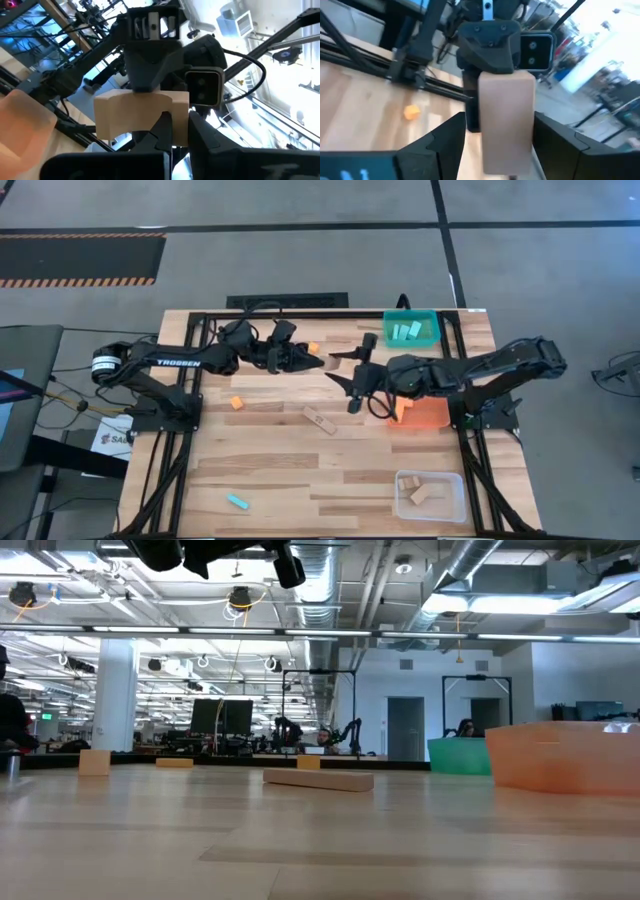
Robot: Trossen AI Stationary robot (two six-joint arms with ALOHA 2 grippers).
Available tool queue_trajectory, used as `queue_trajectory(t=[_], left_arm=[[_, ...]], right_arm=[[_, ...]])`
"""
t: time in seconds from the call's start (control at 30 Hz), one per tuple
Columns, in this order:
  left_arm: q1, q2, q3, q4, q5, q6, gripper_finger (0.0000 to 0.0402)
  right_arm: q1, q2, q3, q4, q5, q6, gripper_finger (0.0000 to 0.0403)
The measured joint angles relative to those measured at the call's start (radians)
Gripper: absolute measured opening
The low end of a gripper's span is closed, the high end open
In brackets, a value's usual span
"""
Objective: Sort & place blocks by color
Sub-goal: Put the brown block into the transparent bin
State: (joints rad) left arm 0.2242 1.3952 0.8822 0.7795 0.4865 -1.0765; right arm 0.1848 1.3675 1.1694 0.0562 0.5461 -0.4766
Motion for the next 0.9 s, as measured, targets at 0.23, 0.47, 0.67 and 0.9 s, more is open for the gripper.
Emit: queue_trajectory(t=[0.23, 0.47, 0.67, 0.9], left_arm=[[-0.001, 0.000, 0.000, -0.003, -0.028, -0.004, 0.0003], [-0.001, 0.002, 0.002, -0.023, -0.040, 0.012, 0.0036], [0.045, 0.001, 0.001, -0.123, 0.098, 0.175, 0.0140], [0.106, 0.000, 0.001, -0.425, 0.164, 0.437, 0.0170]], right_arm=[[0.000, 0.046, 0.000, 0.093, 0.065, -0.072, 0.0205], [0.004, 0.024, -0.002, 0.048, 0.063, 0.072, 0.0127], [0.045, -0.087, 0.002, -0.187, -0.041, 0.412, 0.0127], [0.168, -0.176, 0.001, -0.553, -0.363, 0.917, 0.0127]])
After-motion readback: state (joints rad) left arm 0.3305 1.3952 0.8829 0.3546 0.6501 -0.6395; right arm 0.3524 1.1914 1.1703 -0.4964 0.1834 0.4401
